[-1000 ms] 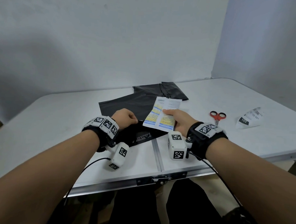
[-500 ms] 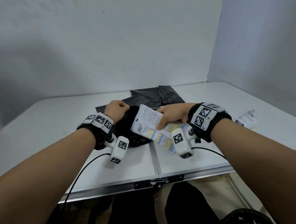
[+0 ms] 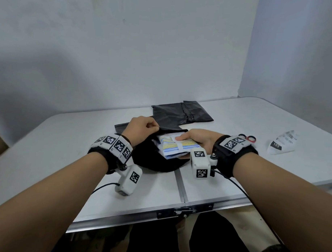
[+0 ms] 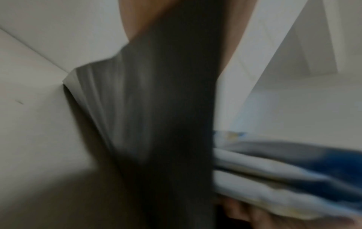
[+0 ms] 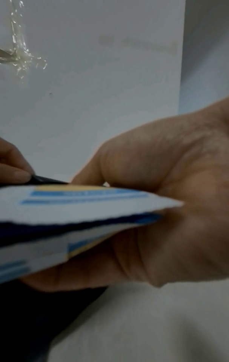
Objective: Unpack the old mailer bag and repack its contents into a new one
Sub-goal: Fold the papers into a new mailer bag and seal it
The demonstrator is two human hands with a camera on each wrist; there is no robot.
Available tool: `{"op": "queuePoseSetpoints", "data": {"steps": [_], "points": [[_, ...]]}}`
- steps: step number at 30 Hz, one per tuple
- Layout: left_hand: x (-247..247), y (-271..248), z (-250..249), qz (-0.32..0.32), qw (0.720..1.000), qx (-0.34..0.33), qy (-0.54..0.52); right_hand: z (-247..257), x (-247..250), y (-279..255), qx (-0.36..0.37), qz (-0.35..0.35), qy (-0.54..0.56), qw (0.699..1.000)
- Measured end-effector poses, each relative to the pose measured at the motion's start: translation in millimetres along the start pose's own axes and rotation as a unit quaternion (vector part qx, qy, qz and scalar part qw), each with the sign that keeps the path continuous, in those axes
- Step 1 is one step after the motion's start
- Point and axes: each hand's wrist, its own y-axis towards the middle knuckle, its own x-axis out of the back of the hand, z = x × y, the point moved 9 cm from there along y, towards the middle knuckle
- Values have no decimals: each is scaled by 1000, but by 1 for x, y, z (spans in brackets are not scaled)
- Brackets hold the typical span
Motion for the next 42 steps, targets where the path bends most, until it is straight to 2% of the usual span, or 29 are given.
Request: {"op": "queuePoseSetpoints", "data": {"steps": [6, 10, 11, 13, 16, 18, 20, 22, 25, 27, 29, 32, 35, 37, 39, 41, 42], "points": [[-7, -1, -12, -1, 997, -1, -71, 3, -16, 25, 36, -36, 99, 994], [-12, -5, -16, 27, 976, 24, -213, 13, -22, 40, 95, -71, 203, 972], [-13, -6, -16, 35, 972, 27, -232, 14, -24, 45, 101, -62, 212, 970], [-15, -7, -15, 43, 968, 31, -244, 14, -26, 48, 95, -65, 166, 979], [-14, -9, 5, 23, 961, 64, -268, 14, -10, 38, 81, -137, 33, 987], [-12, -14, 30, -2, 956, 119, -269, 13, 10, 25, 64, -176, -67, 980], [-17, -25, 55, 18, 952, 193, -239, 15, 30, 15, 60, -195, -141, 969], [-27, -43, 75, 89, 940, 271, -190, 21, 58, 6, 73, -252, -155, 952], [-45, -68, 89, 197, 904, 347, -154, 36, 101, -14, 120, -379, -152, 905], [-54, -77, 85, 227, 887, 364, -171, 45, 111, -19, 145, -414, -213, 873], [-61, -82, 75, 217, 876, 371, -218, 43, 110, -13, 118, -420, -309, 845], [-73, -89, 57, 227, 850, 374, -295, 35, 102, -5, 90, -381, -349, 851], [-78, -94, 47, 240, 837, 364, -330, 28, 109, -6, 84, -385, -317, 863], [-76, -96, 44, 236, 832, 359, -351, 21, 114, -2, 89, -377, -267, 882], [-67, -92, 43, 217, 832, 350, -372, 15, 116, 7, 98, -335, -189, 918], [-49, -79, 43, 165, 834, 337, -404, 19, 111, 7, 125, -288, -63, 947], [-37, -69, 43, 125, 829, 330, -434, 27, 107, 3, 151, -269, 12, 951]]}}
